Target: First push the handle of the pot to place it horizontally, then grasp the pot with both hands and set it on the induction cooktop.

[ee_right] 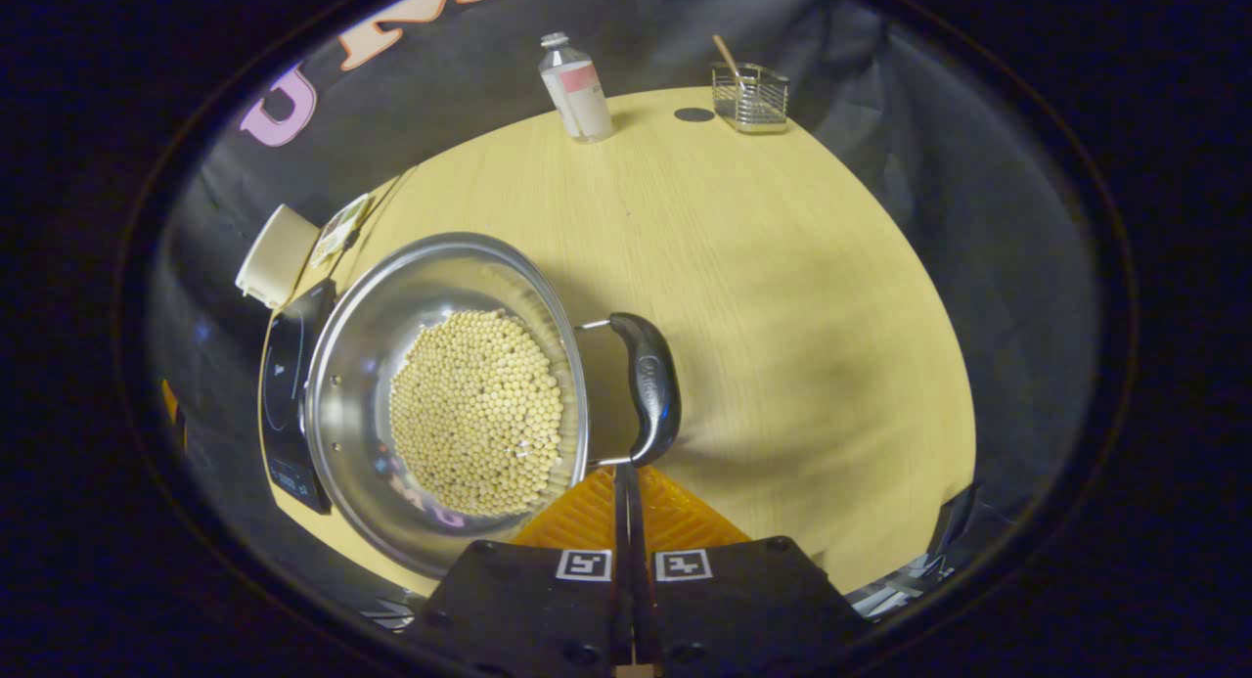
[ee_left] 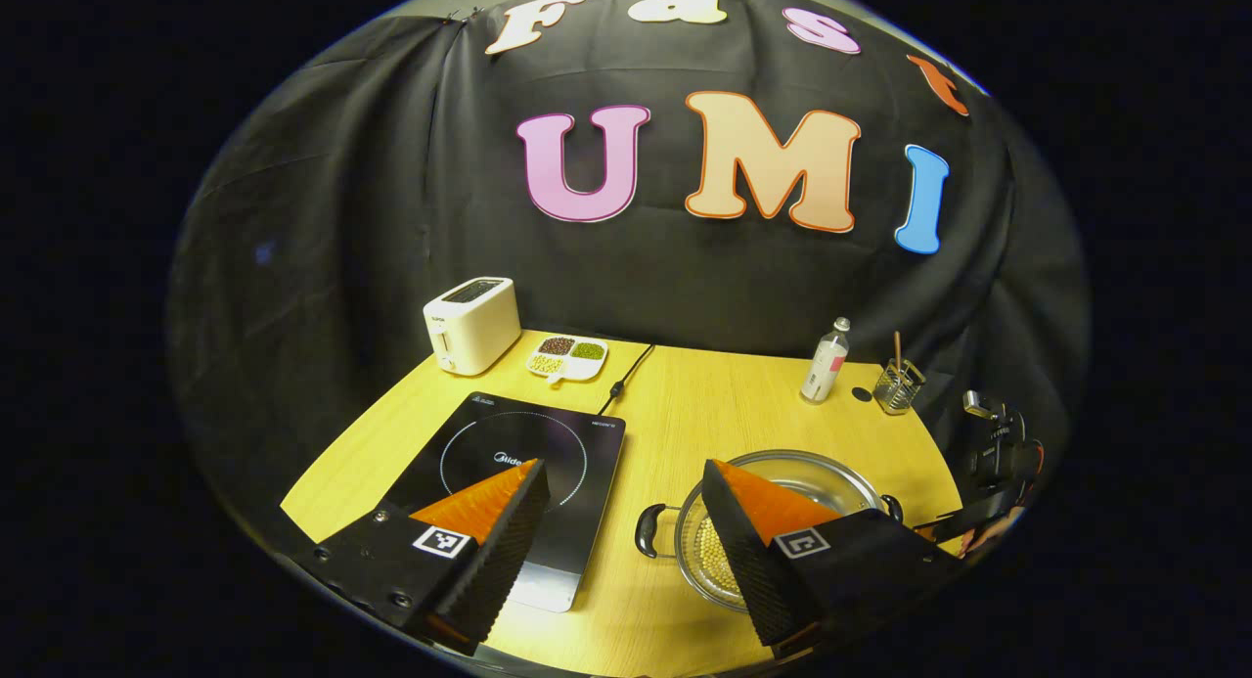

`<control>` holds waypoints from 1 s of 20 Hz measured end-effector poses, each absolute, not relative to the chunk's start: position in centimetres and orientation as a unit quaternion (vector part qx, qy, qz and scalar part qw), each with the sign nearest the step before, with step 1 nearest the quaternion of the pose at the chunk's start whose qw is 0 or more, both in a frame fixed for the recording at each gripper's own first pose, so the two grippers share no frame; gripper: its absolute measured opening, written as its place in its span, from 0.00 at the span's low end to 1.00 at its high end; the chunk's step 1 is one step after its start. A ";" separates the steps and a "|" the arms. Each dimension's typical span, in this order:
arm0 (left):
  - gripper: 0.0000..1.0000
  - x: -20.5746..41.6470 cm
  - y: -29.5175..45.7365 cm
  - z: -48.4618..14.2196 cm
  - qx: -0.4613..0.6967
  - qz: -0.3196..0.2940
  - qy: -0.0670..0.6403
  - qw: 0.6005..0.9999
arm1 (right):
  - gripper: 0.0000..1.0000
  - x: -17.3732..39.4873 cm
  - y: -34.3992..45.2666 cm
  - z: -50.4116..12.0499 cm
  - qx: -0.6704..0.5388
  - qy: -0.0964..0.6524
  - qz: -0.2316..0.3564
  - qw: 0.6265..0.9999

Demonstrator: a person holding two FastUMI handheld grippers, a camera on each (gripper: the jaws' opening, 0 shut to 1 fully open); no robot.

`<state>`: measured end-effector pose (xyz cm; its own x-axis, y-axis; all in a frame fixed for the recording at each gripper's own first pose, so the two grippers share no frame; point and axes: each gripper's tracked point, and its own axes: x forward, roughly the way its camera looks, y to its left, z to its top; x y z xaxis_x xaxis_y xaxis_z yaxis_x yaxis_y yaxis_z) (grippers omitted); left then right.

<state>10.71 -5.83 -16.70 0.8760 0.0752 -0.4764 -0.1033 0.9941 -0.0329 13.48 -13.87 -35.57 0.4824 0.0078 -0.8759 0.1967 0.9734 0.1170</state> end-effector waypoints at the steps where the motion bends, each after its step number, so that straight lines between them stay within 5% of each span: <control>1: 0.97 10.9 -5.8 -16.8 -0.027 0.046 0.246 0.968 | 0.02 13.1 -14.9 -35.7 0.096 0.513 -0.067 0.850; 2: 0.97 11.0 -5.7 -16.9 -0.025 0.047 0.247 0.968 | 0.07 12.5 -15.3 -35.8 0.100 0.517 -0.066 0.847; 3: 0.97 11.1 -5.7 -16.9 -0.024 0.047 0.248 0.967 | 0.35 12.1 -16.0 -35.9 0.106 0.525 -0.065 0.842; 7: 0.97 11.4 -5.5 -17.3 -0.022 0.045 0.254 0.966 | 0.95 11.7 -18.9 -36.2 0.164 0.535 -0.082 0.825; 20: 0.96 11.1 -8.6 -25.7 -0.083 -0.011 0.378 0.922 | 0.97 16.8 -16.4 -31.8 0.326 0.482 -0.004 0.813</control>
